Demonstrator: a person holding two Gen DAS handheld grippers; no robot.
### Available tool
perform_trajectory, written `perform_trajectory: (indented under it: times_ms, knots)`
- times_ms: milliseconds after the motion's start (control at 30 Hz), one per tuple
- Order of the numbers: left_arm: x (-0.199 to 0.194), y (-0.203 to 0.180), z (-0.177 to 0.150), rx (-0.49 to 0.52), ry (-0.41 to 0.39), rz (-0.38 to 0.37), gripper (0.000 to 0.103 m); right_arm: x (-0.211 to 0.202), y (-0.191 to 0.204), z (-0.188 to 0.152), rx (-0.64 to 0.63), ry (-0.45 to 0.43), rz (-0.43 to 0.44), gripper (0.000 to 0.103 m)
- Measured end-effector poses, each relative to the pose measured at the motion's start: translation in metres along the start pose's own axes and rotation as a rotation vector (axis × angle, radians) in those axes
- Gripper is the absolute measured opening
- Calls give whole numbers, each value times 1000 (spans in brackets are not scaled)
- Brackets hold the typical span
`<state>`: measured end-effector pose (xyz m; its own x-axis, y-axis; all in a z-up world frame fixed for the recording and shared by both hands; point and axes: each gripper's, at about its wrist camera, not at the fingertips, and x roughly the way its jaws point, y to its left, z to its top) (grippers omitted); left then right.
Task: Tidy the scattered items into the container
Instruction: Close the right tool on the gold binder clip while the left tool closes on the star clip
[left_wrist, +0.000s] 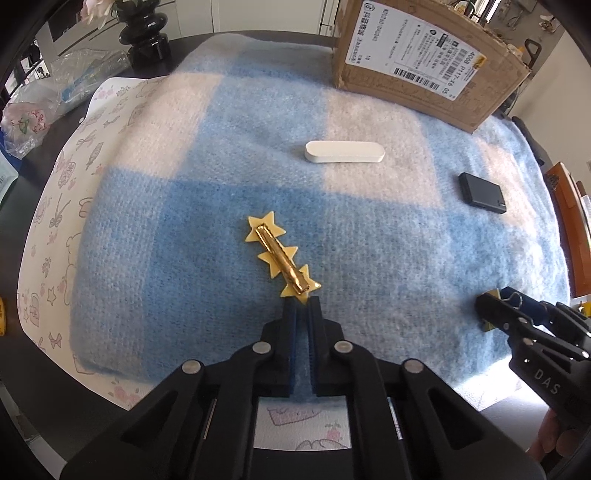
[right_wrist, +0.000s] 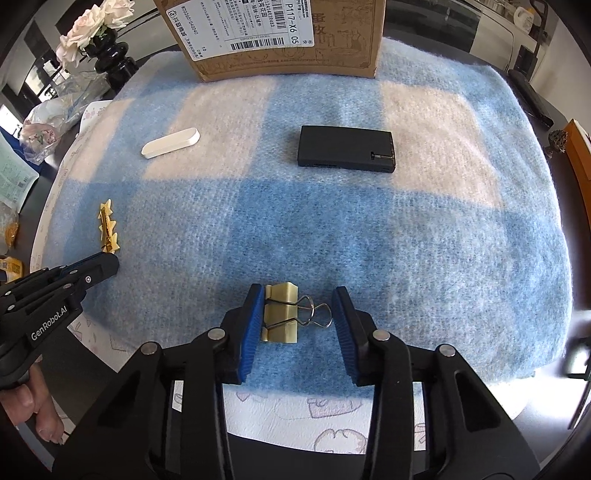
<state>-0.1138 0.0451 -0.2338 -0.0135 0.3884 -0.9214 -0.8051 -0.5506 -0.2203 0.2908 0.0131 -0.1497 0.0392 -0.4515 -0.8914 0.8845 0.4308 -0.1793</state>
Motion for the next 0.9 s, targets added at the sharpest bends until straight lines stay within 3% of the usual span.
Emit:
perform_trajectory:
  times_ms: [900]
  knots:
    - [-22,-5,6,-3,-37,-42,2,-17,-6,4,61,-30,-7,38]
